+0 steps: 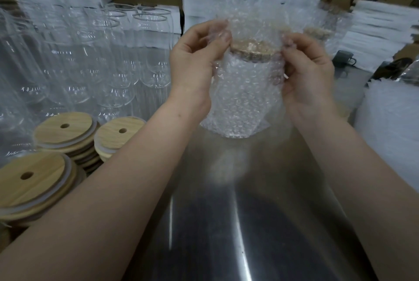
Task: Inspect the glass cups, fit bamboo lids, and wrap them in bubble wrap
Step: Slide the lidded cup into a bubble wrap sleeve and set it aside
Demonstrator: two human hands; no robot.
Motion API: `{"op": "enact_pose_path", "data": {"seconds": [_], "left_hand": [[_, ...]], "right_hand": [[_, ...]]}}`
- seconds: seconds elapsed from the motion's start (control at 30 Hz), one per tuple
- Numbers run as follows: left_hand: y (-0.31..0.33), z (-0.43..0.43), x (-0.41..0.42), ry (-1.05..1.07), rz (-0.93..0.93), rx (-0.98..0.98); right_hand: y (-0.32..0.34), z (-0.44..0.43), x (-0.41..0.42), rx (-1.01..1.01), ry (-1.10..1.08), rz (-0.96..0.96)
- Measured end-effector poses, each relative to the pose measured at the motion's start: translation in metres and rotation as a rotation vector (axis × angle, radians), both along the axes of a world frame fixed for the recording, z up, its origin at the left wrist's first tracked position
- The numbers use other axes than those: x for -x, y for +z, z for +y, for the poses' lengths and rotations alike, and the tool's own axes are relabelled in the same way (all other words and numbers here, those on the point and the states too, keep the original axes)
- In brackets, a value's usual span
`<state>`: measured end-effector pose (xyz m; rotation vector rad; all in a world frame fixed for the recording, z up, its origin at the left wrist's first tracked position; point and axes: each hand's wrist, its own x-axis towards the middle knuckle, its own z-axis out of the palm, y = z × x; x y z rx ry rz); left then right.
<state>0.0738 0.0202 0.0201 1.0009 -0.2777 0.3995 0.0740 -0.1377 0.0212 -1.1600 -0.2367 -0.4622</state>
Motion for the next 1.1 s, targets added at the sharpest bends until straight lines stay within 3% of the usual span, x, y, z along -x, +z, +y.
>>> {"op": "enact_pose_path", "data": {"seconds": [0.23, 0.4, 0.53, 0.73, 0.8, 1.0, 1.1], "left_hand": [[-0.005, -0.002, -0.001, -0.102, 0.095, 0.146], [-0.009, -0.004, 0.002, -0.071, 0.107, 0.05], [-0.012, -0.005, 0.005, -0.07, 0.12, -0.017], [-0.017, -0.016, 0.011, -0.104, 0.137, 0.083], [-0.021, -0.024, 0.016, 0.04, 0.082, -0.019], [-0.046, -0.041, 0.032, 0.397, -0.167, -0.667], [-0.047, -0.043, 0.035, 0.448, -0.198, -0.74]], "right_hand": [[0.0, 0.001, -0.001, -0.133, 0.103, 0.105], [-0.003, 0.002, -0.003, -0.131, 0.041, 0.113], [-0.008, 0.004, -0.006, 0.023, -0.117, 0.075], [-0.01, 0.001, -0.005, 0.257, -0.317, 0.087], [-0.011, 0.003, -0.003, 0.335, -0.355, 0.105], [0.002, 0.007, 0.008, 0.636, -0.39, 0.122], [0.013, 0.011, 0.016, 0.779, -0.337, 0.209]]}}
